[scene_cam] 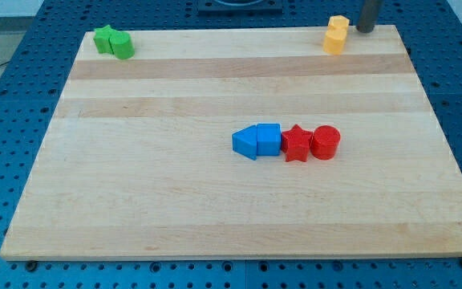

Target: Push the yellow heart above to the red circle

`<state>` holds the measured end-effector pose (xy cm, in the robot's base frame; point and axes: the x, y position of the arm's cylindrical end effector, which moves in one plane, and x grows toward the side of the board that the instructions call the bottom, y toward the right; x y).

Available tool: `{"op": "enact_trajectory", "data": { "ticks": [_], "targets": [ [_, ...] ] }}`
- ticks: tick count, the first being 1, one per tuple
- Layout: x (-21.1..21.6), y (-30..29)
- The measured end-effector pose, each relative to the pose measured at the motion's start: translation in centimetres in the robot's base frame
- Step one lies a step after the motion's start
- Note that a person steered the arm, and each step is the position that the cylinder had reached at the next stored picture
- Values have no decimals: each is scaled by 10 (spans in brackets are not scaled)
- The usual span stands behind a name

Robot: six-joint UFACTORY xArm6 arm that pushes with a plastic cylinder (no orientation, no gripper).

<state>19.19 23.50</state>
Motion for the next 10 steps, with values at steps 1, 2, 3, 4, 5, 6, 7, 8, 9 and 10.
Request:
{"op": "enact_trajectory", "data": {
  "ticks": [1, 2, 3, 4, 5, 6, 7, 8, 9, 10],
  "targets": [
    [-1, -4],
    [0, -38],
    [0, -73],
    [10, -97],
    [12, -75],
    [11, -42],
    [12, -36],
    [15, -44],
    [24, -45],
    [33, -45]
  ]
}}
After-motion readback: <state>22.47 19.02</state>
